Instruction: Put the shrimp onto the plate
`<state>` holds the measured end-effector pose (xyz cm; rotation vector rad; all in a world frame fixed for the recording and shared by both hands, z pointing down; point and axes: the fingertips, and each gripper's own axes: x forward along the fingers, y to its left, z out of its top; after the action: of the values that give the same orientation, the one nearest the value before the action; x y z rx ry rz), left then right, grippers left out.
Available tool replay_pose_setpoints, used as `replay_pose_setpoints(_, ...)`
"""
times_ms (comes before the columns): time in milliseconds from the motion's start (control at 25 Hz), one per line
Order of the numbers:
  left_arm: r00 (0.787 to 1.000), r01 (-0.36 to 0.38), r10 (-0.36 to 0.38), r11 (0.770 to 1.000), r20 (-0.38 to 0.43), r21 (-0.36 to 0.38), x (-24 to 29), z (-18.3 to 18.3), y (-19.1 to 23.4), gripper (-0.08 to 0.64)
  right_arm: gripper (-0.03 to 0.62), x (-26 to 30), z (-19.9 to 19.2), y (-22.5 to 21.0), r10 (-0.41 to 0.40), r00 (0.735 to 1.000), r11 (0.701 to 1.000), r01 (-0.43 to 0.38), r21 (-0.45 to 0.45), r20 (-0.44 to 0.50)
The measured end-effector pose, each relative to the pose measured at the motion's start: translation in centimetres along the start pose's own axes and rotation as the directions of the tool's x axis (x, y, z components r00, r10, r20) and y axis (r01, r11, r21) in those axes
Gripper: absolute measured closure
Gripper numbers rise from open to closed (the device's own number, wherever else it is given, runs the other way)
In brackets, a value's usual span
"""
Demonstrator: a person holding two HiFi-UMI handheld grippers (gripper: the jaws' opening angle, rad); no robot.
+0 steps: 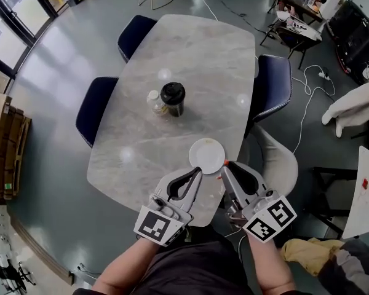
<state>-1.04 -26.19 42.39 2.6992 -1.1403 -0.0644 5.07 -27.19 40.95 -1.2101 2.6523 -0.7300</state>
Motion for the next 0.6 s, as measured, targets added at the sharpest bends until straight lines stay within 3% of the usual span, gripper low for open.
replay_pose_setpoints(280,0.999,-0.010,0.007,0.996,-0.036,-0.085,1.7,-4.3,2.2,0.554,0.540,1.9,-4.5,-4.1,-0.053,0.995,0.998,0.050,-0.036,-0.083)
replay_pose_setpoints(600,0.996,-0.006,-0.002,0.996,-0.089,-0.091,3.5,-8.7,4.1,0.554,0.540,3.6,-10.9,-9.4,-0.138,0.975,0.988,0.124,-0.089,-0.175)
